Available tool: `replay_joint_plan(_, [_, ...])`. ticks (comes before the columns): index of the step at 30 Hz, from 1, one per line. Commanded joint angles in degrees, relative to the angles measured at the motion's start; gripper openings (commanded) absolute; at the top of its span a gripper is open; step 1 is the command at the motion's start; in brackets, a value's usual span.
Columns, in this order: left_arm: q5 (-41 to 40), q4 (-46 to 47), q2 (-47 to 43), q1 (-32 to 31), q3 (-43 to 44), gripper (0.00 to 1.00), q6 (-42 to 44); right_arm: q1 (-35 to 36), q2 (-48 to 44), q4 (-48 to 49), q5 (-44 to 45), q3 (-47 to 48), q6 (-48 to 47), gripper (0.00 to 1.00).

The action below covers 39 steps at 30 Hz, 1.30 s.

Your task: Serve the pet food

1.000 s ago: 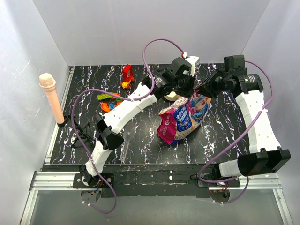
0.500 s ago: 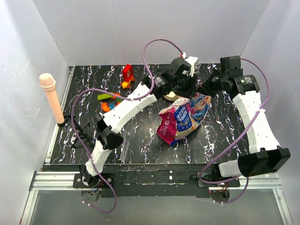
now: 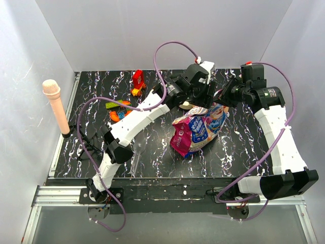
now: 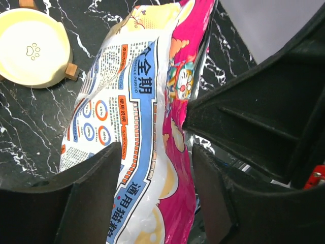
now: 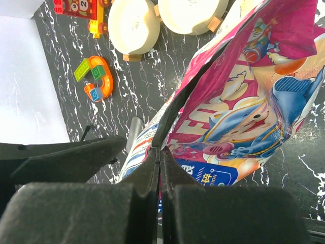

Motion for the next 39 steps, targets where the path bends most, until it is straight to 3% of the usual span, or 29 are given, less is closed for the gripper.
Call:
replay_joint_plan(1, [-0.99,5.66,-8.01,0.57,-2.14,0.59,-0.01,0.40,-0.39,-1.88,-1.48,0.04,-2.45,0.01])
replay_joint_plan(8, [-4.24,1.98,-2.58,0.57,5.14,0.48,1.22,0.41,0.05,-1.26,-3.07,1.18,-2.09,0.01])
replay_joint_plan(33, [0.77,3.38,-1.16,0.57,-1.17,0.47,-1.24,-1.35,1.72,-4.51,-7.37,6.46,1.77,0.01])
replay_joint_plan(39, [-3.17,1.46,0.85,0.57,0.66,0.40,0.16,-1.44,1.11,-5.13,-8.43,7.07,2.83,0.01])
